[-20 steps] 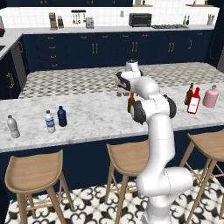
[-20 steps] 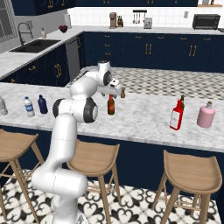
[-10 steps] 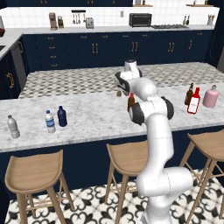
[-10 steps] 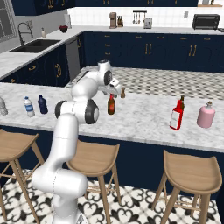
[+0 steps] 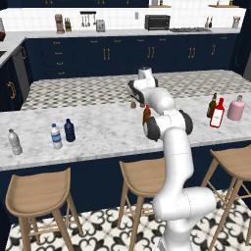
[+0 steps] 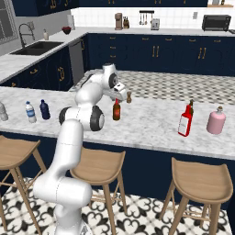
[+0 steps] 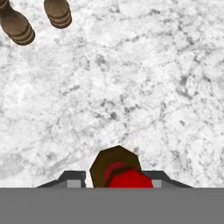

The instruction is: Move the plastic bottles in the middle to the plastics group, and the glass bottles in the middle to the glass group.

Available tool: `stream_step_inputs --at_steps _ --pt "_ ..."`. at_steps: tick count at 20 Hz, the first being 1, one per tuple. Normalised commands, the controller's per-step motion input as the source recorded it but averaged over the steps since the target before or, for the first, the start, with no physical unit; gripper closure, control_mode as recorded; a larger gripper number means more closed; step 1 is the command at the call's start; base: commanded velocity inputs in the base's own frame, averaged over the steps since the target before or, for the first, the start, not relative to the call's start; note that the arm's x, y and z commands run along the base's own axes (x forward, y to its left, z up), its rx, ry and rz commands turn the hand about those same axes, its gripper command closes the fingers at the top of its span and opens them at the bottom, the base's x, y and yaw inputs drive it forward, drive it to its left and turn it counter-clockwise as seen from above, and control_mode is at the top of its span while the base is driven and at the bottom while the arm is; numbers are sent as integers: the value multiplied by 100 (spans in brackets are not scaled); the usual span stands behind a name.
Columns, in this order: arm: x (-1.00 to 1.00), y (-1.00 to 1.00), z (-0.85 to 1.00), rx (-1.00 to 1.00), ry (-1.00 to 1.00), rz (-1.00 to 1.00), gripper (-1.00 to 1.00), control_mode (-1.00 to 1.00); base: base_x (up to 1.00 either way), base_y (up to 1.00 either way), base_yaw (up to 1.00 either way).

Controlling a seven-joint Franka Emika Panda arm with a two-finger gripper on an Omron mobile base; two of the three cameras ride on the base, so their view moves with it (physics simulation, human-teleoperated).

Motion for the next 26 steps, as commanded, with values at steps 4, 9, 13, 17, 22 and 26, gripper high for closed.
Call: stream_step_inputs --at_steps 4,9,13,17,22,26 --pt "-17 -9 -26 0 0 -6 100 -100 0 0 0" --pt "-27 -14 17 0 -3 -1 100 -100 0 0 0" --pt "-69 -29 44 0 -9 0 100 -100 0 0 0" --pt "-87 -41 31 0 -11 0 100 -100 0 0 0" --pt "-100 -62 12 -3 -20 0 100 -100 0 0 0" --pt "-100 -73 8 -2 -19 0 100 -100 0 0 0"
